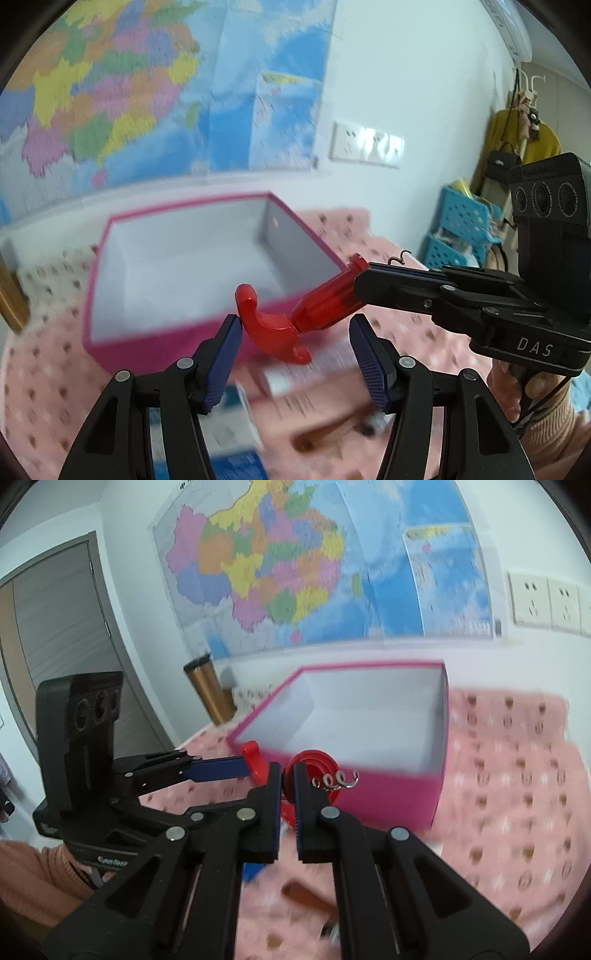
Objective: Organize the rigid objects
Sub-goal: 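Carry the red corkscrew with the right tool into the magenta box and release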
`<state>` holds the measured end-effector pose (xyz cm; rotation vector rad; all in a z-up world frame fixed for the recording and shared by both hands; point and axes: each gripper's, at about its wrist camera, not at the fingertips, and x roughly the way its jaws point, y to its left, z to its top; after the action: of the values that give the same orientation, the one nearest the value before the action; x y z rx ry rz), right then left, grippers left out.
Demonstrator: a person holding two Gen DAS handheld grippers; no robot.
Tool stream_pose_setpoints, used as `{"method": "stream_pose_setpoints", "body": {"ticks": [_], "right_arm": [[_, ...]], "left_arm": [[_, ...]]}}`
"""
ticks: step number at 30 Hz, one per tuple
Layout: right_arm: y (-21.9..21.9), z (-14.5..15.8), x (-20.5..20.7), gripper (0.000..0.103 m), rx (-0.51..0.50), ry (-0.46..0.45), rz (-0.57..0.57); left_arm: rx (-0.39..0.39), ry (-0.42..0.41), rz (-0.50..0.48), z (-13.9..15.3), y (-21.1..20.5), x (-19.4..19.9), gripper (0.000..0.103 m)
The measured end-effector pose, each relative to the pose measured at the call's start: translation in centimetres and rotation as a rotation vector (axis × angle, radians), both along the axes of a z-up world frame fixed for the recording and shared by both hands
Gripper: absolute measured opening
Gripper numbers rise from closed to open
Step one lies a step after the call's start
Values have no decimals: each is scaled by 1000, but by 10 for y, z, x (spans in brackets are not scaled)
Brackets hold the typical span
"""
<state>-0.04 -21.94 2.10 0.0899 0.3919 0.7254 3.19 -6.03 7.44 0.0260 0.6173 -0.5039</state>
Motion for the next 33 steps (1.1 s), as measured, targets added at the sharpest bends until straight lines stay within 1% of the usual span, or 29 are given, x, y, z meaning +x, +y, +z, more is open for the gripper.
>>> {"method": "stream_pose_setpoints", "body": {"ticks": [3,5,7,14,16,19,25,30,32,33], "right_arm": [[1,14,24,7,25,-14,-5],[2,17,44,7,48,8,-3],[1,17,60,7,59,29,-5],[3,-5,108,7,48,147,-44],[3,-13,118,7,43,186,-57],[2,-23,129,7,28,233,-78],[-4,-31,136,9,-10,258,-145],[-9,-27,120,10,-34,226,-164],[-11,-25,108,15,-37,203,-158],[-11,-24,103,23,-39,192,-156]], "left_arm": [[0,-10,19,9,5,21,61],[20,-14,24,10,4,35,61],[29,7,33,6,4,52,61],[87,84,53,-24,-6,88,61],[110,107,49,-34,-9,97,61],[122,133,48,-43,-10,104,61],[113,147,54,-46,-5,106,61],[94,123,61,-41,3,94,63],[80,111,64,-38,7,86,64],[77,102,63,-36,9,81,66]]}}
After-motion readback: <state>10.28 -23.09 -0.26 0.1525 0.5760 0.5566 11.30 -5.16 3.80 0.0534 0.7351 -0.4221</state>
